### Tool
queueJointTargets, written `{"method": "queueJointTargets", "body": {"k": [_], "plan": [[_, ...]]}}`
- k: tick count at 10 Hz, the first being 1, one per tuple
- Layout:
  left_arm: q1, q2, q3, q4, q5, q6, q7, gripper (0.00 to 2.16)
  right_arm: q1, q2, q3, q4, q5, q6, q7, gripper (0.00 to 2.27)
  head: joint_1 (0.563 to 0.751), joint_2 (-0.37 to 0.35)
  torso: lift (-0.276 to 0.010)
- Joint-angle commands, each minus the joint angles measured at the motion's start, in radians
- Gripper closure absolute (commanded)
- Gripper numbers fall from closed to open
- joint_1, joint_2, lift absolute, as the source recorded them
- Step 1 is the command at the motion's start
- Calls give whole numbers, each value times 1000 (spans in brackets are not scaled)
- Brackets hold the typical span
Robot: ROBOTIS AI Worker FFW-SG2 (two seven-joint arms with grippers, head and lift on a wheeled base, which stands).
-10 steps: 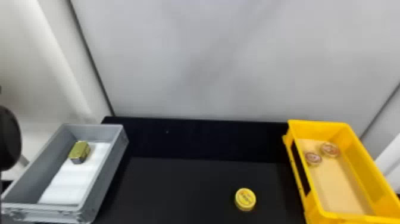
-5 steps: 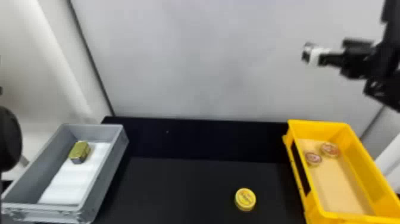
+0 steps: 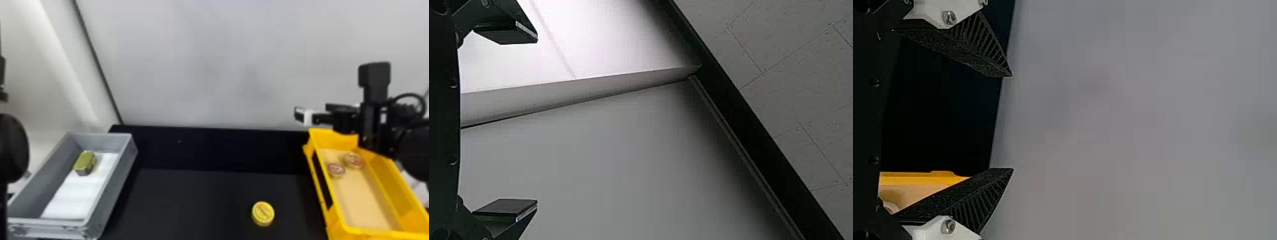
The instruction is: Pick up the round yellow can and place it in the yellow rectangular box
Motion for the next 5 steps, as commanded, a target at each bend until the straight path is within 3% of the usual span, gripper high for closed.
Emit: {"method": "queueJointTargets", "body": {"k": [1, 5], "plan": [[-9, -19, 2, 19, 2, -17, 3, 114, 40, 4, 51, 75, 146, -23, 120, 110, 663, 54, -10], [-49, -54, -21, 68, 3, -51, 9, 114, 86, 15, 101, 191, 263, -60, 266, 114, 663, 54, -10]]}}
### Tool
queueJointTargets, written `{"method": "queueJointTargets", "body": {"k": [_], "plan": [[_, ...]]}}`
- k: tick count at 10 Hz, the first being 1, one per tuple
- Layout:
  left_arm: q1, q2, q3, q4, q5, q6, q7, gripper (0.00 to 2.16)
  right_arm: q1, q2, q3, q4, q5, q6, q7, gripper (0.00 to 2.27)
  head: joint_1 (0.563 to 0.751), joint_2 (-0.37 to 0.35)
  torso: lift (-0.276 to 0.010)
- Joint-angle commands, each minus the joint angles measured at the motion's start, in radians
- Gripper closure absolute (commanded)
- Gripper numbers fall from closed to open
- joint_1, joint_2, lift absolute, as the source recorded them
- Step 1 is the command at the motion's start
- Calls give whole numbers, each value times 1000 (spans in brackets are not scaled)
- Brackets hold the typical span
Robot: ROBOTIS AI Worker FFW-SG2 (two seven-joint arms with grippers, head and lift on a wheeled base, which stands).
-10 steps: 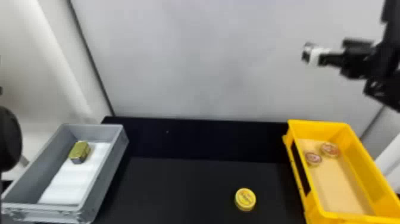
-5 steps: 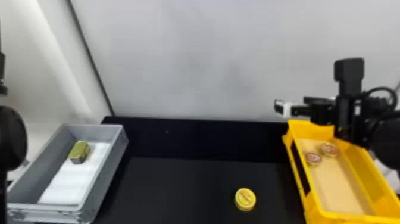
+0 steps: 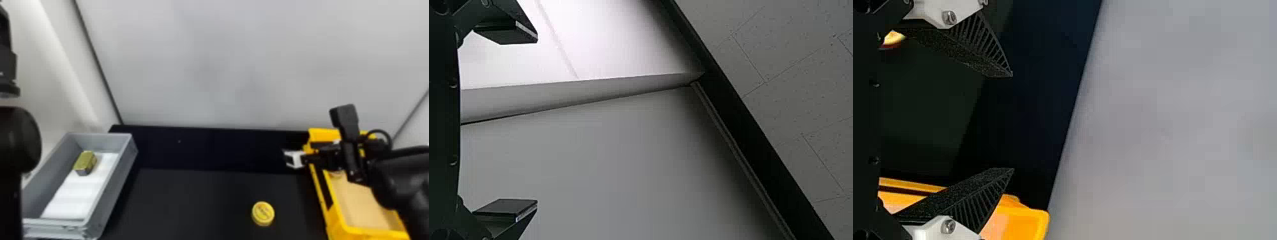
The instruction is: Pick up the round yellow can and place it in the yellow rectangular box
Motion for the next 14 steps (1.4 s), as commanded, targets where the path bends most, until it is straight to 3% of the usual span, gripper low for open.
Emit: {"method": "queueJointTargets", "body": {"k": [1, 6, 8, 14], "plan": [[-17, -15, -18, 20, 5, -13, 2, 114, 16, 5, 38, 77, 25, -31, 45, 113, 663, 54, -10], [-51, -26, -53, 43, 8, -26, 4, 114, 13, 68, 53, 220, 94, -85, 158, 113, 663, 54, -10], [-57, -34, -53, 53, 12, -33, 5, 114, 13, 77, 66, 252, 105, -97, 185, 113, 663, 54, -10], [-48, -28, -44, 56, 15, -39, 5, 114, 22, 94, 98, 283, 128, -97, 248, 110, 663, 54, -10]]}}
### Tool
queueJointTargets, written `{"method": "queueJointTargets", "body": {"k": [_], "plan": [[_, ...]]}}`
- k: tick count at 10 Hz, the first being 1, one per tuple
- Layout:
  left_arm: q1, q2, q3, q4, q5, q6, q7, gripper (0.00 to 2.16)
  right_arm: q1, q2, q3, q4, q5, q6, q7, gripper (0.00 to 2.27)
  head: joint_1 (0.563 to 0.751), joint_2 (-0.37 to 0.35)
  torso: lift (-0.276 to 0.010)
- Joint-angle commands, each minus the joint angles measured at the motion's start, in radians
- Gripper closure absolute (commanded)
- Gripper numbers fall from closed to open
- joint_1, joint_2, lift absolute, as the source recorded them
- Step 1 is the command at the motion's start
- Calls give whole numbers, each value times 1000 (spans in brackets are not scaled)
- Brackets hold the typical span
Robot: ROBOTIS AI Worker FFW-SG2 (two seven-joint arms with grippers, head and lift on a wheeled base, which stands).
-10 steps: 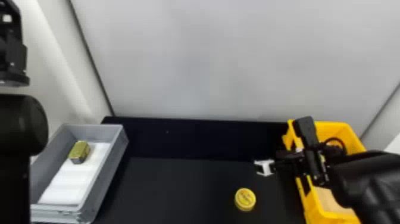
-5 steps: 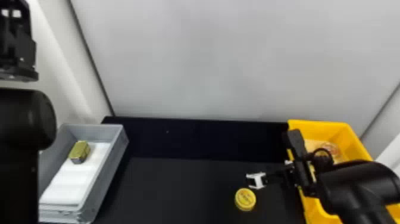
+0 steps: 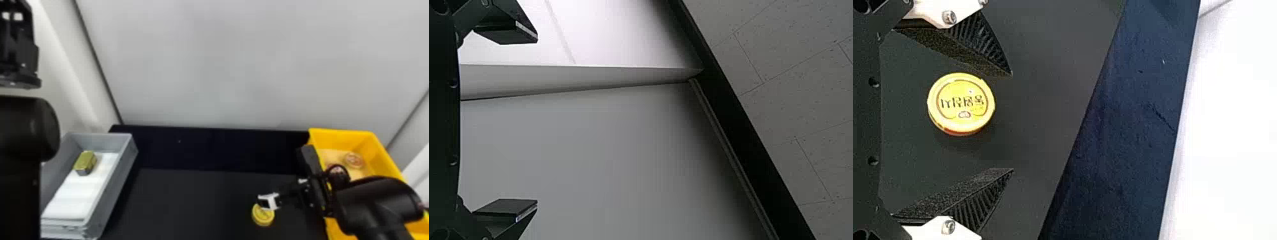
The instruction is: Pick up the round yellow can and place it in the yellow rectangular box
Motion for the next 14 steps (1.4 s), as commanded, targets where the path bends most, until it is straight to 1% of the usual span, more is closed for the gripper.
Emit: {"method": "queueJointTargets", "body": {"k": [1, 3, 5, 6, 8, 11, 12, 14], "plan": [[4, 1, 3, 0, 2, -3, 0, 114, 9, 7, 18, -3, 9, 5, 28, 102, 663, 54, -10], [7, 1, 5, 0, 2, -3, 2, 114, 26, 18, 29, -34, 53, 22, 70, 101, 663, 54, -10], [10, 0, 6, 0, 4, -4, 6, 114, 43, 35, 33, -77, 145, 49, 132, 98, 663, 54, -10], [12, 0, 6, 0, 4, -6, 8, 114, 52, 42, 30, -88, 170, 65, 149, 98, 663, 54, -10], [13, -3, 6, 3, 5, -9, 8, 114, 68, 45, 38, -95, 197, 72, 183, 94, 663, 54, -10], [16, -6, 5, 6, 7, -10, 9, 114, 94, 47, 24, -86, 202, 79, 194, 94, 663, 54, -10], [16, -6, 3, 6, 8, -10, 9, 114, 94, 47, 24, -74, 202, 68, 197, 93, 663, 54, -10], [10, -9, -6, 12, 7, -13, 9, 114, 91, 47, 0, 10, 202, -21, 258, 94, 663, 54, -10]]}}
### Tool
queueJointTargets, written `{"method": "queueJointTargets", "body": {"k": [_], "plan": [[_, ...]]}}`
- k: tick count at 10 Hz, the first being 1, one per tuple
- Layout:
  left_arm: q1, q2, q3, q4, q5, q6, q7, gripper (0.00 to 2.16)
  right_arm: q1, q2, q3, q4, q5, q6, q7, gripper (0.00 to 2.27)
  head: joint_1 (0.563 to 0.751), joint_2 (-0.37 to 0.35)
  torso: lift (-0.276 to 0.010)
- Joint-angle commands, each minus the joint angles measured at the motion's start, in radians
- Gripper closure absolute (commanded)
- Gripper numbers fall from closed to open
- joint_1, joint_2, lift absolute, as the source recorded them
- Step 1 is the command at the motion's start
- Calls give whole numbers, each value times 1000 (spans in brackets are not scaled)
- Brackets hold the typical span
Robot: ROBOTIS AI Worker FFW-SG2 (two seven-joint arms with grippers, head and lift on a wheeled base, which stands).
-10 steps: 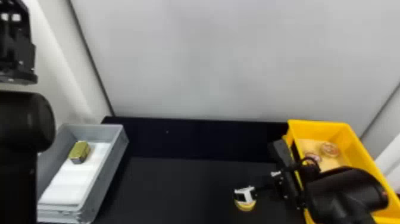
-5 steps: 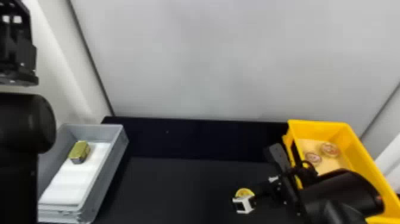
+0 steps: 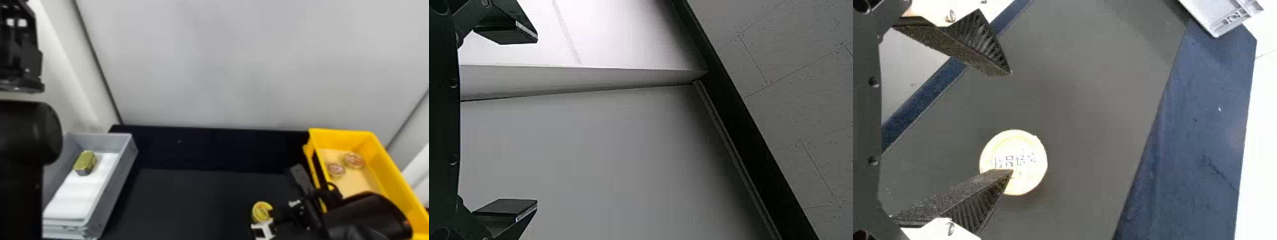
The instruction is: Pick up the round yellow can and place it in the yellow rectangular box
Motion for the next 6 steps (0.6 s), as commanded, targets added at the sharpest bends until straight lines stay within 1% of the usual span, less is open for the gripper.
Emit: {"method": "queueJointTargets", "body": {"k": [1, 3, 6], "plan": [[-6, -1, -9, 4, 1, -1, 0, 114, -4, 3, -24, 85, -2, -122, 42, 94, 663, 54, -10], [-8, -1, -12, 4, 1, -1, 0, 114, -4, 6, -40, 134, 0, -174, 49, 114, 663, 54, -10], [-8, 0, -9, 1, 1, -1, 0, 114, 10, -3, -51, 146, 1, -179, 55, 113, 663, 54, -10]]}}
